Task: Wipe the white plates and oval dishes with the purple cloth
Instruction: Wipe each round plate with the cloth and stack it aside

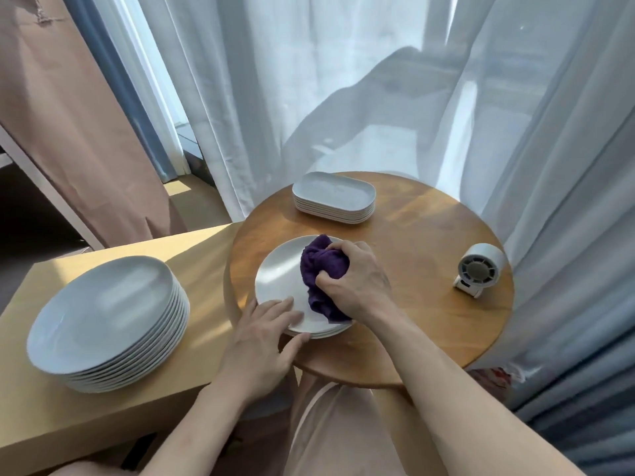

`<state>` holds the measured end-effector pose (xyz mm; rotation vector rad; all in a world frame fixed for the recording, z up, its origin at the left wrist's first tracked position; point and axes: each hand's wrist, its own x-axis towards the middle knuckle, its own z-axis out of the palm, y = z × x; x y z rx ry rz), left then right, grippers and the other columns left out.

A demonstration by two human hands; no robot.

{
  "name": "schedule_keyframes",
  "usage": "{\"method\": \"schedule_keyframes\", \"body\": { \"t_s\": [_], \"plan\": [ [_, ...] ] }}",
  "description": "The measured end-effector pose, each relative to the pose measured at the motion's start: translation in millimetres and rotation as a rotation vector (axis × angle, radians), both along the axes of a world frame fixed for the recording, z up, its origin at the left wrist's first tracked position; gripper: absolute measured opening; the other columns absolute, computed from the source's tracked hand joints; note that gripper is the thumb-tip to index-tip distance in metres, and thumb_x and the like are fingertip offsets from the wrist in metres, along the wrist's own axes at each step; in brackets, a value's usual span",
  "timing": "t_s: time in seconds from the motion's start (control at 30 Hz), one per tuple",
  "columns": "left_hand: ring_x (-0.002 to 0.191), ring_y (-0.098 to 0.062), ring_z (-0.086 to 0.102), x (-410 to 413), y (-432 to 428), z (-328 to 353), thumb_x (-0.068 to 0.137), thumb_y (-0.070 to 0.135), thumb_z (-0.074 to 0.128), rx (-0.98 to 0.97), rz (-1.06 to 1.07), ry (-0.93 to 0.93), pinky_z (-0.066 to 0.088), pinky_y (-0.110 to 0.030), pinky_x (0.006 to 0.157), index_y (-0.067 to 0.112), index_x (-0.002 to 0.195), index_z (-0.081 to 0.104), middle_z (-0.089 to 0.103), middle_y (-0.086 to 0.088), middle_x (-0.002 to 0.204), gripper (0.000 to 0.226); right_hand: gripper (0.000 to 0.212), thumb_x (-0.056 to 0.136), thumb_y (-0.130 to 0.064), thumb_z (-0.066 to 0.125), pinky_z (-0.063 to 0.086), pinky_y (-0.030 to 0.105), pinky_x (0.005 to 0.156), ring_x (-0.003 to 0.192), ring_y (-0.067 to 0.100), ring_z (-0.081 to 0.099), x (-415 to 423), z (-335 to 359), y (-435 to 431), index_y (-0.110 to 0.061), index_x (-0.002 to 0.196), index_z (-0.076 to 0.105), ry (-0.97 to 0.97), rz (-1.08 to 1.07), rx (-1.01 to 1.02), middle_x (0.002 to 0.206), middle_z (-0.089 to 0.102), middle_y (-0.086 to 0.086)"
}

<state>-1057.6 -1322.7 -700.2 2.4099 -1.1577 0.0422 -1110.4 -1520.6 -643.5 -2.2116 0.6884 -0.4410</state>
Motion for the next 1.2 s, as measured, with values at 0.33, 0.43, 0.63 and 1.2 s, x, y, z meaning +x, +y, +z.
{"method": "schedule_keyframes", "body": {
  "t_s": [0.33, 0.43, 0.63, 1.2],
  "plan": [
    [0.133, -0.016, 0.052, -11.7, -4.9, 5.1, 0.097, 0.051, 0.06, 0.044, 0.092, -0.044, 0.019, -0.038, 0.122, 0.029, 0.123, 0.074, 0.063, 0.004, 0.141, 0.036, 0.045, 0.07, -0.048, 0.063, 0.047, 0.044, 0.1, 0.098, 0.013, 0.056, 1.3, 2.6, 1.0, -0.04, 0.114, 0.063, -0.078, -0.04, 0.019, 0.109, 0.052, -0.014],
    [0.139, -0.011, 0.045, -8.9, -5.7, 9.7, 0.098, 0.055, 0.056, 0.058, 0.091, -0.003, 0.014, -0.034, 0.123, 0.035, 0.126, 0.071, 0.058, 0.008, 0.145, 0.038, 0.041, 0.074, -0.043, 0.067, 0.047, 0.045, 0.1, 0.101, 0.014, 0.057, 1.2, 3.0, -0.1, -0.039, 0.114, 0.064, -0.106, -0.043, 0.036, 0.11, 0.054, -0.012],
    [0.137, -0.009, 0.047, -8.7, -7.5, 20.0, 0.1, 0.056, 0.049, 0.078, 0.072, -0.03, 0.019, -0.035, 0.121, 0.038, 0.127, 0.07, 0.059, 0.011, 0.144, 0.039, 0.038, 0.076, -0.035, 0.071, 0.048, 0.046, 0.1, 0.104, 0.013, 0.058, -1.3, 8.5, 0.4, -0.038, 0.113, 0.065, -0.208, -0.063, 0.061, 0.115, 0.055, -0.014],
    [0.099, -0.015, 0.058, 8.1, -17.7, 80.6, 0.097, 0.046, 0.063, -0.152, 0.075, 0.041, 0.036, -0.04, 0.1, 0.022, 0.086, 0.074, 0.069, 0.012, 0.088, 0.029, 0.023, 0.081, -0.023, 0.07, 0.05, 0.022, 0.045, 0.057, 0.011, 0.067, -3.9, 18.1, -33.9, -0.021, 0.104, 0.071, -0.553, -0.426, 0.774, 0.088, 0.073, 0.002]
  ]
}}
